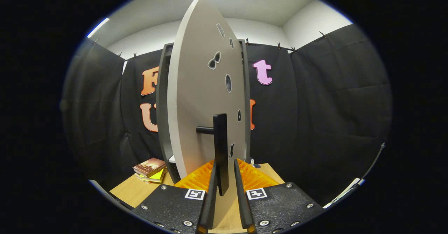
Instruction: Open the shoe cabinet door, grab the shoes and put them into the shoe cabinet, then close the shoe cabinet door.
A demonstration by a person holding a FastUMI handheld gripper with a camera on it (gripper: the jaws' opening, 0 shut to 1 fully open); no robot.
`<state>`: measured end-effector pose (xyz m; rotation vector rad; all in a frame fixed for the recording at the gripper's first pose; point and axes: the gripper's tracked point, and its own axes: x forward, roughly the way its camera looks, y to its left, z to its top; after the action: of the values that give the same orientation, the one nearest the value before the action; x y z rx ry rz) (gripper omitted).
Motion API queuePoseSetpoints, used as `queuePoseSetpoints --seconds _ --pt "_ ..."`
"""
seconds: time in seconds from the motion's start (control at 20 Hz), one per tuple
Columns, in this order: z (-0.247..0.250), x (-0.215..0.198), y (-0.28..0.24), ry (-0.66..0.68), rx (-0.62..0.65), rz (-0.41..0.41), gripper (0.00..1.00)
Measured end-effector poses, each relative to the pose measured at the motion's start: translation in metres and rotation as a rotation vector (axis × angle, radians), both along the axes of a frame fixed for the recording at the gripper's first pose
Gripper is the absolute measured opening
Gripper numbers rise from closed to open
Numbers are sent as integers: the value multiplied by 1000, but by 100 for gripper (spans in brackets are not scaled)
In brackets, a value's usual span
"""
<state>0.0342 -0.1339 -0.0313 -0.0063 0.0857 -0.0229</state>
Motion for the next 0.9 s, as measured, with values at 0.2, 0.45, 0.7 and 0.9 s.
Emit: queuePoseSetpoints --seconds 0.2,0.45,0.7,0.9 --pt "7 -5 -21 -19 3 -24 28" --pt "10 -5 -44 -30 -11 -43 27" --pt "8 -5 -71 -27 1 -66 24" --pt "7 -4 -95 -30 16 -83 21"
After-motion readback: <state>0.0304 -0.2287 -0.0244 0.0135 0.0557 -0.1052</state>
